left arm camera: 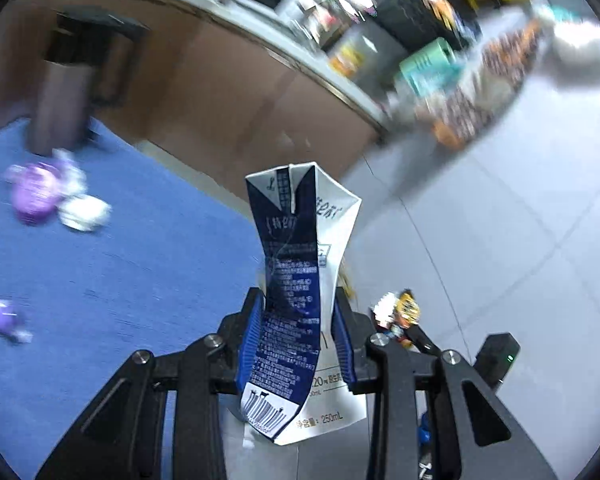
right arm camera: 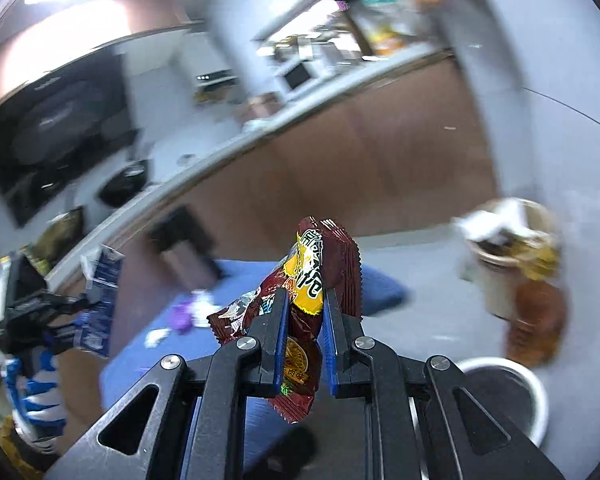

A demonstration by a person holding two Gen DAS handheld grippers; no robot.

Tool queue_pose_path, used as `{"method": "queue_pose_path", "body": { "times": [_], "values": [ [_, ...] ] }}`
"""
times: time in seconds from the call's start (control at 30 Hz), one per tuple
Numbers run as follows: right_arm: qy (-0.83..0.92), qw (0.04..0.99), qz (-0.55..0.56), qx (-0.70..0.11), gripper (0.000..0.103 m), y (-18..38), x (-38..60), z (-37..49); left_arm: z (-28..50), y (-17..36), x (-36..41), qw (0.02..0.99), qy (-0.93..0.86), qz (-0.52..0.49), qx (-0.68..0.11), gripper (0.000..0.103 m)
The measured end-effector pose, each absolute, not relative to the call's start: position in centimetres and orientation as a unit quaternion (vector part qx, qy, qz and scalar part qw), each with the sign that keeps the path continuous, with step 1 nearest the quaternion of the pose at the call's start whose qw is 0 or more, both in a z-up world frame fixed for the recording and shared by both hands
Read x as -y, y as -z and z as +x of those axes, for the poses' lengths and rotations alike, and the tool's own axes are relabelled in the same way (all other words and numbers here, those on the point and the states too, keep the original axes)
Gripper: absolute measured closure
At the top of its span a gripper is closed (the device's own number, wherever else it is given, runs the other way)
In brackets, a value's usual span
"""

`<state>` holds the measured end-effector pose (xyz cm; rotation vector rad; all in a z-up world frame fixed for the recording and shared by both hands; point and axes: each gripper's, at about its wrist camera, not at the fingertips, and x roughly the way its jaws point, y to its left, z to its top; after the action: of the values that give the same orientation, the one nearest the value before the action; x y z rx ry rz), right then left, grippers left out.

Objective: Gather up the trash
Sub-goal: 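Carry the snack bag and milk carton over the trash bin, then open right gripper to drop snack bag while left gripper drops milk carton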

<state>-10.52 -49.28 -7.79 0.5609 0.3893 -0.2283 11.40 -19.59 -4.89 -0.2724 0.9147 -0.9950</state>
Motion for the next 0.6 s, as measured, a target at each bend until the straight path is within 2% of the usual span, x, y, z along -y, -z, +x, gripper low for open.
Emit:
{"method": "queue_pose_path", "body": {
  "times": [0.3,0.6],
  "values": [
    [0.245,0.876,0.299,-0.287,0.087,17.7,55.2,-13.3,8.2,12.5,36.3,0.709,0.5,-0.019,-0.497,0.071],
    [0.281,0.837,0.323,-0.34,0.084,24.0,58.0,-13.6,6.8,18.3,44.2,0.683,0.499,0.026,-0.533,0.07]
  ]
}}
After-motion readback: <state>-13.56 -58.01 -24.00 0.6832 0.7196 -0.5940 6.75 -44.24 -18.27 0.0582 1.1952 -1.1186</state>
